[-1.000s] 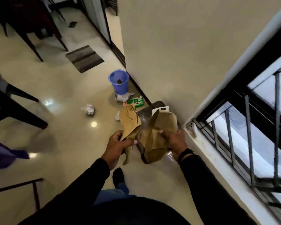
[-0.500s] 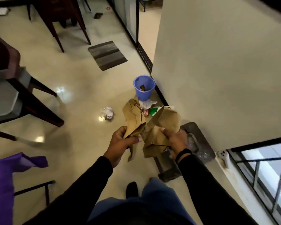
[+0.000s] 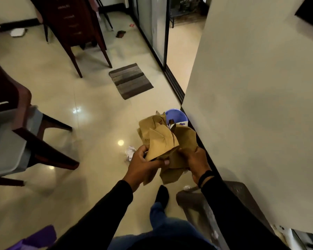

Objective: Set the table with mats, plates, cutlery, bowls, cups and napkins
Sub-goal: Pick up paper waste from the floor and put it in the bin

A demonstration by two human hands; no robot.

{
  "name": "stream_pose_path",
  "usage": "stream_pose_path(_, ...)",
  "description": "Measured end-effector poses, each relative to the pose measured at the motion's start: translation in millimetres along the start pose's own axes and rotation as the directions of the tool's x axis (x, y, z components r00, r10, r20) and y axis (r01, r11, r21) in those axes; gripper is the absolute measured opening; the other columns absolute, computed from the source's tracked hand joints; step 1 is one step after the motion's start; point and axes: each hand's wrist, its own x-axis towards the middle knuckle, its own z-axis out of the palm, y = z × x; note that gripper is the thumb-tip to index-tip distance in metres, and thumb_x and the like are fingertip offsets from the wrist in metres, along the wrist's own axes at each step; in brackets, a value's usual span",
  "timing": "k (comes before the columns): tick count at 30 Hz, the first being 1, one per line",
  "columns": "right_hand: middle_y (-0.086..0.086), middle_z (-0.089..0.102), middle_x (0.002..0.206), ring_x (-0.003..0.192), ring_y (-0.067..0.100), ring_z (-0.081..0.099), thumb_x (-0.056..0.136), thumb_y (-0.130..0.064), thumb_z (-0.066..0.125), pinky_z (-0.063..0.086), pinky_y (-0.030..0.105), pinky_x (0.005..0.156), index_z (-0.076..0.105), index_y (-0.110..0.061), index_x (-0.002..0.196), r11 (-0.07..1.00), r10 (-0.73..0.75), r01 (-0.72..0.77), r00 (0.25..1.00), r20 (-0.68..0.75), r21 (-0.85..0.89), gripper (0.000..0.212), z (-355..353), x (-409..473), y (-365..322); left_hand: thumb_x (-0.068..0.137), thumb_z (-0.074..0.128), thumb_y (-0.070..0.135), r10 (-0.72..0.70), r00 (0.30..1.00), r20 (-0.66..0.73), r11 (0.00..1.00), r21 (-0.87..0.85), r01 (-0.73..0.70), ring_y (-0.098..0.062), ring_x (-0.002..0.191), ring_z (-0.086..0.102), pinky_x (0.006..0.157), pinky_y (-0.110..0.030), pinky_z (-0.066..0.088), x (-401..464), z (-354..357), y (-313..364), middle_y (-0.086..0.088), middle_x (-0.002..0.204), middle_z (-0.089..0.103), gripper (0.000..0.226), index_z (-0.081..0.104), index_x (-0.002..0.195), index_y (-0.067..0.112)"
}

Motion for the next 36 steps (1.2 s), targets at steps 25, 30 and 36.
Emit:
stream_pose_path(25, 0.011, 0.07, 0.099, 0.093, 0.03, 0.068, 0.095, -0.021, 0.061, 0.059, 0.044, 0.079, 0.066, -0.016, 0.106, 0.963, 0.269, -0.244, 0.889, -0.372, 0.114, 0.013, 105.3, 255.0, -60.5, 0.086, 0.064, 0.048, -0.146, 0.894, 0.424, 0.966, 0.258, 0.036, -0.013, 0.139, 0.043, 0.113, -0.033, 0.041, 323.5, -30.9, 10.0, 0.007, 0.156, 0.038, 0.091, 0.008, 0.158, 0.046)
stream_pose_path(30, -0.001, 0.071, 0.1, 0.092, 0.021, 0.069, 0.09, -0.016, 0.066, 0.058, 0.049, 0.086, 0.061, -0.029, 0.101, 0.964, 0.253, -0.171, 0.822, -0.51, 0.202, 0.018, 124.6, 357.2, -31.7, 0.081, 0.038, 0.057, -0.11, 0.892, 0.438, 0.925, 0.374, -0.07, 0.012, 0.115, 0.043, 0.096, 0.004, 0.023, 427.8, -0.3, -32.1, -0.006, 0.143, 0.039, 0.069, 0.027, 0.149, 0.05)
stream_pose_path(36, -0.009, 0.066, 0.092, 0.08, 0.005, 0.064, 0.087, -0.011, 0.067, 0.05, 0.028, 0.076, 0.057, -0.019, 0.112, 0.964, 0.234, -0.105, 0.778, -0.583, 0.246, 0.029, 131.2, 484.2, 30.3, 0.094, 0.055, 0.043, -0.092, 0.913, 0.398, 0.94, 0.336, -0.052, -0.002, 0.129, 0.049, 0.105, -0.019, 0.037, 543.2, 54.4, -115.2, 0.004, 0.146, 0.054, 0.056, 0.05, 0.147, 0.027)
